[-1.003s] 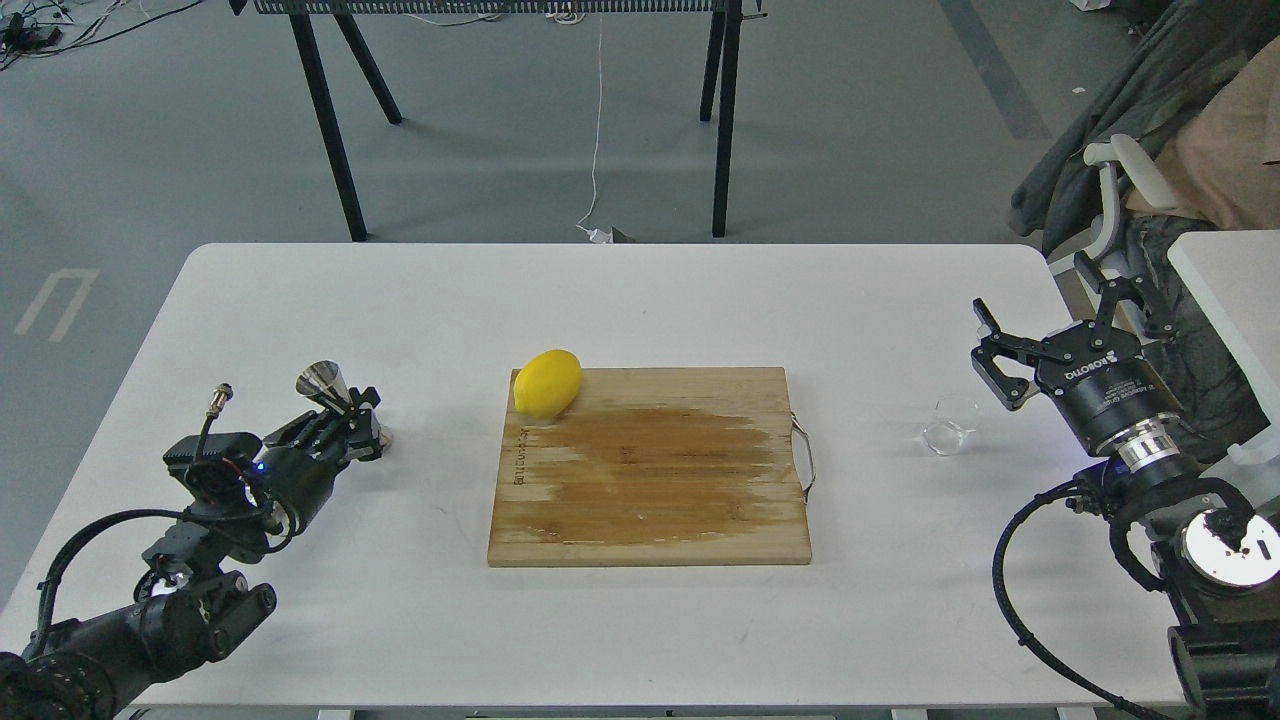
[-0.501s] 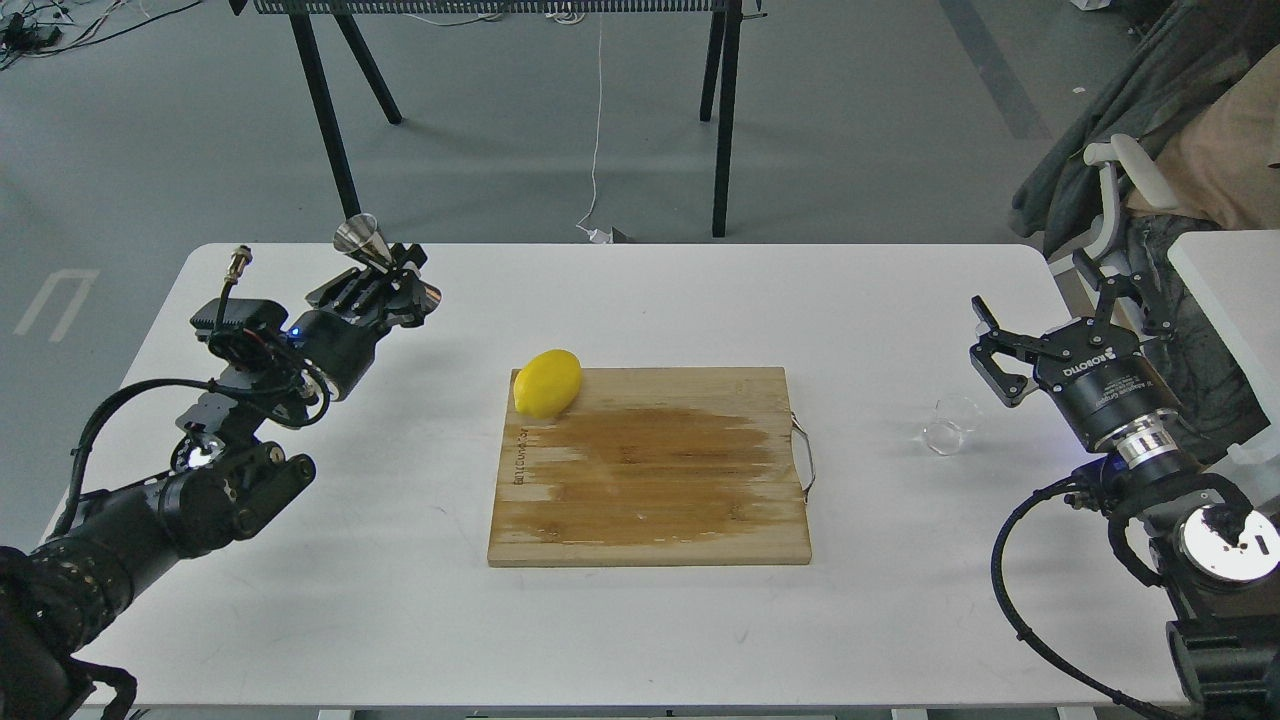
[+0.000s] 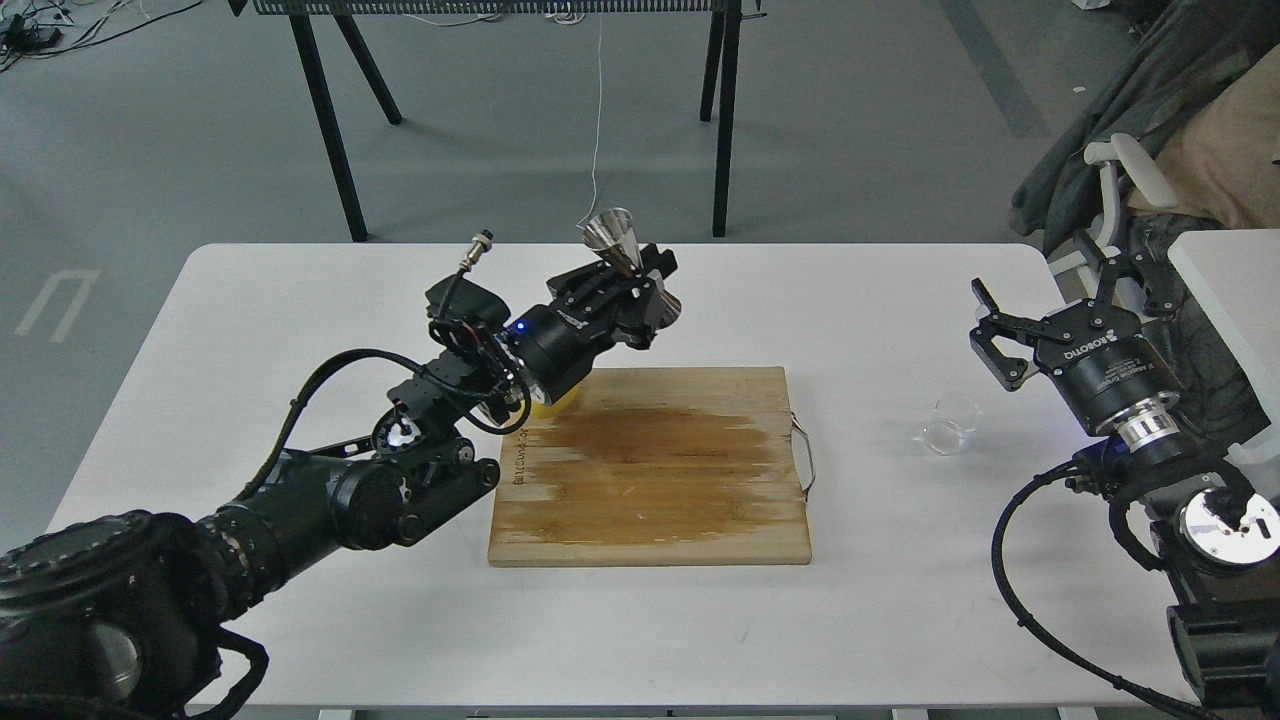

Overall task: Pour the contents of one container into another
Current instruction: 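Lift the jigger with the left gripper and carry it over the board, then lower the jigger upright onto the board beside the lemon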

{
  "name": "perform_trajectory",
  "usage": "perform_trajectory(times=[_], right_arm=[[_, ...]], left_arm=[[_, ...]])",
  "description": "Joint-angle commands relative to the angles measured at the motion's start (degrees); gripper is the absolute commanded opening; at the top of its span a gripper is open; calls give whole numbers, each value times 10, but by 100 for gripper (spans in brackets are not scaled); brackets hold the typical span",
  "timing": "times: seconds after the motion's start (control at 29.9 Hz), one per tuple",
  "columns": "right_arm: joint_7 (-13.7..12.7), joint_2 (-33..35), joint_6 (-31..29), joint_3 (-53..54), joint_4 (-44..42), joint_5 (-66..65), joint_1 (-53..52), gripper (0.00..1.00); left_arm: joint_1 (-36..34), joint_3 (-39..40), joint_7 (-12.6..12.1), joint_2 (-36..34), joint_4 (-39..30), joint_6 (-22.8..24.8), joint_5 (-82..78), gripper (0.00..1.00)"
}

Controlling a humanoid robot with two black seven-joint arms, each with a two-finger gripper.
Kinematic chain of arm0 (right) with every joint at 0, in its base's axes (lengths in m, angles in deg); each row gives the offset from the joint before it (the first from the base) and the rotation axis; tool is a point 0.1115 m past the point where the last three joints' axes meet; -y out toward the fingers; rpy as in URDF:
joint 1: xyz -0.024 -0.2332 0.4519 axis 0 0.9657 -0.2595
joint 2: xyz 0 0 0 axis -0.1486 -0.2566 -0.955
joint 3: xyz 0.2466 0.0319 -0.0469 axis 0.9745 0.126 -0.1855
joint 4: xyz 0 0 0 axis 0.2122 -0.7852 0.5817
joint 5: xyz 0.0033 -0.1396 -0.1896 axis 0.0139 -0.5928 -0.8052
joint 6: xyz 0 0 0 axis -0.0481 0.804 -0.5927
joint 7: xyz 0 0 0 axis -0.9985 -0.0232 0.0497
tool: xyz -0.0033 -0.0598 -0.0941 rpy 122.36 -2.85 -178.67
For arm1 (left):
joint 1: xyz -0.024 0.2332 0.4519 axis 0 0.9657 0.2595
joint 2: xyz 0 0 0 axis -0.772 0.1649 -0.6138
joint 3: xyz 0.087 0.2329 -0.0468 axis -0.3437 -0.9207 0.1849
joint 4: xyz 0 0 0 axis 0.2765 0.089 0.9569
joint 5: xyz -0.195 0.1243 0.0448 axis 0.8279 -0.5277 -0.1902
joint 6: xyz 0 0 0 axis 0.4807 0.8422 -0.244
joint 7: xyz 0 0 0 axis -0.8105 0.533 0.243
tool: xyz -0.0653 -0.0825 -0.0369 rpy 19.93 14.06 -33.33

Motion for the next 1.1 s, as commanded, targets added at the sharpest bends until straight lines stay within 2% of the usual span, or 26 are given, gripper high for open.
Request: perform_trajectory(times=[0.0,0.23,0.53,1.07], right_arm=[[0,1,0,0,-1,0,0,99],[0,1,0,1,-1,0,0,99],[0,1,0,-1,-1,1,0,99],[0,0,0,0,-1,1,1,99]], left_arm=[[12,-34,0,9,5,0,-1,19],[57,-61,0,9,13,0,-4,20],[73,-72,0,9,51,0,-21,20],[88,-74,0,9,55,0,-20,32]])
